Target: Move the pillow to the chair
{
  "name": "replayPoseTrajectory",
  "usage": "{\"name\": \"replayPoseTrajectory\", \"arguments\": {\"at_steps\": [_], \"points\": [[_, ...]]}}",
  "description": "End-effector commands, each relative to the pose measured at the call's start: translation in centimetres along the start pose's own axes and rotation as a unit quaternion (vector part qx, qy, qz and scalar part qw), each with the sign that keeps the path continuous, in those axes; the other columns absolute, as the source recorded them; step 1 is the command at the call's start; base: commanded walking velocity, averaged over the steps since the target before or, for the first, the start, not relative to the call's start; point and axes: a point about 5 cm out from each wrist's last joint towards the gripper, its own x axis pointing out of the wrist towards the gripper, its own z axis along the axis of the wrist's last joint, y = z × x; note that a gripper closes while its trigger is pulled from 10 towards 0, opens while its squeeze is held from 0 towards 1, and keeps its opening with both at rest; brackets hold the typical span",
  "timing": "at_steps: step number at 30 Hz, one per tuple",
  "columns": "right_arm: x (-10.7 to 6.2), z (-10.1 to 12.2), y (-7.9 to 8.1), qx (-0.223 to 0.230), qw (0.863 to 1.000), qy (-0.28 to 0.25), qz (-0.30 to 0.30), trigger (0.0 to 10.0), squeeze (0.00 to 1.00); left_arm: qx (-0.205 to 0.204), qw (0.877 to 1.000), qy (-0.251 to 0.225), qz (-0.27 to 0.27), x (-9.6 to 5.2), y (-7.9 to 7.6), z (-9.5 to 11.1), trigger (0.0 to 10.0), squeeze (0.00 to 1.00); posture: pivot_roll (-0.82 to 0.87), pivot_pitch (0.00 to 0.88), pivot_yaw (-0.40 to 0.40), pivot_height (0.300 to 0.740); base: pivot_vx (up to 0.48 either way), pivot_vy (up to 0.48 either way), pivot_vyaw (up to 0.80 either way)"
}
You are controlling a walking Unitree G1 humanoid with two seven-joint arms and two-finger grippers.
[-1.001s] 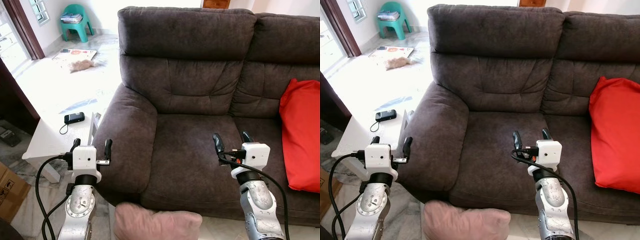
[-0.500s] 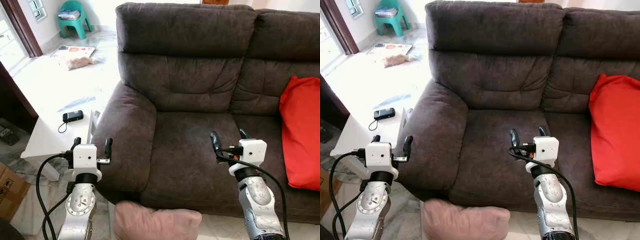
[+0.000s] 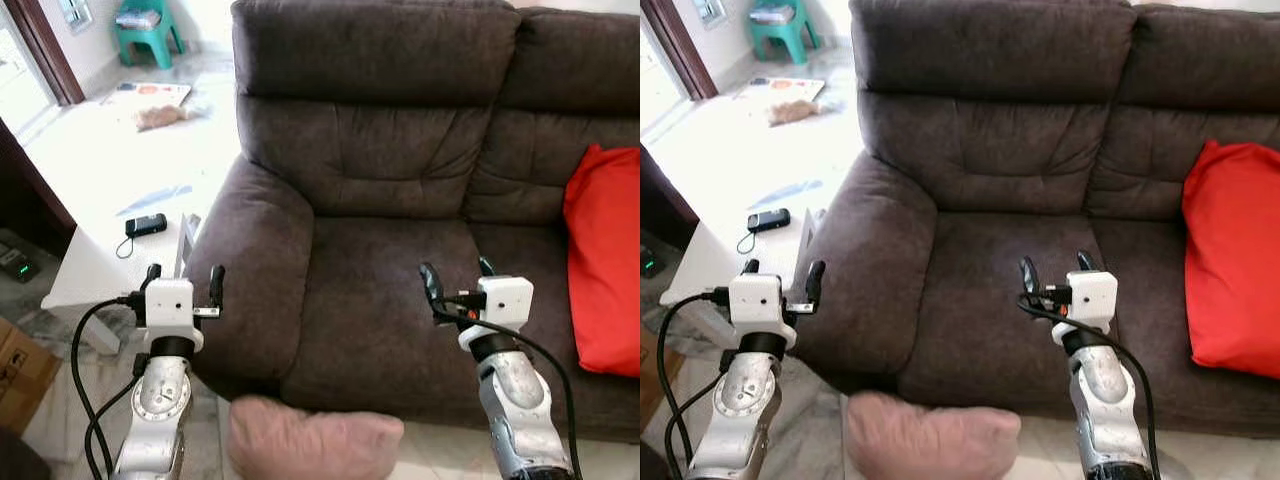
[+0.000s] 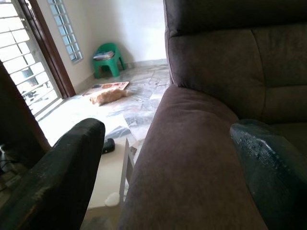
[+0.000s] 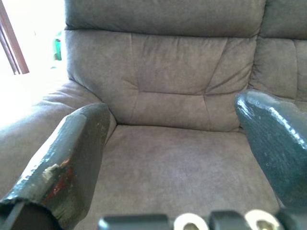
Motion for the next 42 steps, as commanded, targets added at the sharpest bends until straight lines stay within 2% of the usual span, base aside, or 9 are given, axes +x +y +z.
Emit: {"name": "replayPoseTrajectory", "arguments": {"at_steps": [1, 31, 34, 42], "points": [[0.10, 0.65, -0.11, -0.005, 1.000, -0.016, 0.002, 10.0, 0.00, -0.001, 1.000, -0.001, 0.006, -0.11, 0.14, 0.13, 10.0, 0.00, 0.00, 0.076, -0.020, 0.680, 0.000, 0.000, 0.00], [0.38, 0.61, 0.07, 0.000, 1.000, -0.007, 0.013, 10.0, 0.00, -0.007, 1.000, 0.001, 0.003, -0.09, -0.39, 0.01, 10.0, 0.00, 0.00, 0.071, -0.026, 0.680, 0.000, 0.000, 0.00], [0.39, 0.59, 0.11, -0.002, 1.000, -0.004, 0.016, 10.0, 0.00, -0.007, 1.000, 0.001, 0.004, -0.08, -0.40, 0.03, 10.0, 0.00, 0.00, 0.073, -0.027, 0.664, 0.000, 0.000, 0.00], [0.38, 0.87, 0.36, -0.003, 1.000, -0.016, 0.026, 10.0, 0.00, -0.009, 1.000, 0.001, 0.004, -0.07, -0.52, 0.04, 10.0, 0.00, 0.00, 0.076, -0.031, 0.664, 0.000, 0.000, 0.00]]}}
